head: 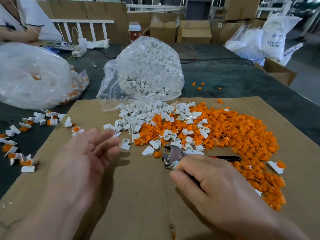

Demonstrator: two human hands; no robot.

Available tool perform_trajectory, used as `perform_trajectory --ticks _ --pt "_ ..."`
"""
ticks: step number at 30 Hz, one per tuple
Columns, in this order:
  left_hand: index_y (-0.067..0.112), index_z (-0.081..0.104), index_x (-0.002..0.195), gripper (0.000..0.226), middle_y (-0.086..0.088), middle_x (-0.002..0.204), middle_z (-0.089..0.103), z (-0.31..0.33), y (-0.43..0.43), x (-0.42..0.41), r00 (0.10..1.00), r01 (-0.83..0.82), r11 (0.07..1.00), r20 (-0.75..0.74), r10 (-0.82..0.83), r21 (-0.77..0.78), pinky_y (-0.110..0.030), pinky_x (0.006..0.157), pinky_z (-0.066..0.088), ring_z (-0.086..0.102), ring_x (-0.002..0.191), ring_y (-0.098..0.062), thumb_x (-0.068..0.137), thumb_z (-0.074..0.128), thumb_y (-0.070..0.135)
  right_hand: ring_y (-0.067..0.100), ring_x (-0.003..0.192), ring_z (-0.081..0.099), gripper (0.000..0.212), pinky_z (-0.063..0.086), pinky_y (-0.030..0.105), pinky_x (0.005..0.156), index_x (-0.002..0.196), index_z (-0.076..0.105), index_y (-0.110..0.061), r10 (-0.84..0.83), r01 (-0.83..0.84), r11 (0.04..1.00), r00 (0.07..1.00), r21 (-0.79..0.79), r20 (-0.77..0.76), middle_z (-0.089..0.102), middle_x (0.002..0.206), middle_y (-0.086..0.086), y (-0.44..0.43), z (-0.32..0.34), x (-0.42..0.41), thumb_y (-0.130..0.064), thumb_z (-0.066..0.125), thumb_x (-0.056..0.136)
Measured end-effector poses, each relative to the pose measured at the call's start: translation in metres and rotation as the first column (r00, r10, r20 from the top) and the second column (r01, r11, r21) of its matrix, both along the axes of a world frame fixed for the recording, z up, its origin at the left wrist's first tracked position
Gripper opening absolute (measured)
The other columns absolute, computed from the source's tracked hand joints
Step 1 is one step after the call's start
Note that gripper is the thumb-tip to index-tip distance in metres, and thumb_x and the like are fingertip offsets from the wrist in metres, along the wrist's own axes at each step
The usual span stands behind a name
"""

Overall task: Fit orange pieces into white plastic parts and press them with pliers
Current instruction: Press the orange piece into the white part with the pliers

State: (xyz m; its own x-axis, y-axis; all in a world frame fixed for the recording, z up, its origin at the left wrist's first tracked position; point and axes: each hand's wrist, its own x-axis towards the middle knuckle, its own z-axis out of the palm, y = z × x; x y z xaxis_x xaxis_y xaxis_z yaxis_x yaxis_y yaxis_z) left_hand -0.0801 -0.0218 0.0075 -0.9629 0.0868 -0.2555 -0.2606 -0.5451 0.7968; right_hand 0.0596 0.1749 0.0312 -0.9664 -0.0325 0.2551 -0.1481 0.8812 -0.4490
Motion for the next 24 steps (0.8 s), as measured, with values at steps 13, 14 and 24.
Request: perform_trajectory --ticks 13,14,24 --pt "0.015 0.054 0.141 0.048 -0.003 0.149 0.050 -0.012 0.014 0.024 0.753 -0.322 -0.080 -0.203 -0.626 -0.943 -0.045 0.107 0.040 0.046 0.132 -0.029 0.094 0.061 0.024 0.009 0.076 0.049 0.037 0.042 0.032 0.064 0.082 0.053 -0.027 0.036 -0.037 0.998 0.999 0.042 0.032 0.051 0.077 -0.011 -0.004 -0.002 -0.001 -0.054 0.031 0.093" --pt "0.014 0.062 0.133 0.042 -0.004 0.140 0.058 -0.013 0.014 0.024 0.727 -0.342 -0.070 -0.217 -0.651 -0.937 -0.046 0.099 0.045 0.054 0.121 -0.033 0.092 0.065 0.018 0.009 0.077 0.049 0.035 0.042 0.032 0.065 0.083 0.053 -0.027 0.039 -0.040 0.998 0.999 0.046 0.035 0.052 0.078 -0.011 -0.004 -0.002 -0.001 -0.052 0.032 0.094" --pt "0.029 0.068 0.086 0.014 0.017 0.087 0.063 -0.010 0.012 0.029 0.593 -0.397 0.117 -0.352 -0.724 -0.910 -0.037 0.072 0.048 0.056 0.085 -0.017 0.080 0.078 0.022 0.010 0.077 0.049 0.034 0.042 0.030 0.063 0.083 0.052 -0.027 0.031 -0.034 0.998 0.998 0.058 0.051 0.052 0.078 -0.010 -0.006 -0.003 0.000 -0.052 0.033 0.094"
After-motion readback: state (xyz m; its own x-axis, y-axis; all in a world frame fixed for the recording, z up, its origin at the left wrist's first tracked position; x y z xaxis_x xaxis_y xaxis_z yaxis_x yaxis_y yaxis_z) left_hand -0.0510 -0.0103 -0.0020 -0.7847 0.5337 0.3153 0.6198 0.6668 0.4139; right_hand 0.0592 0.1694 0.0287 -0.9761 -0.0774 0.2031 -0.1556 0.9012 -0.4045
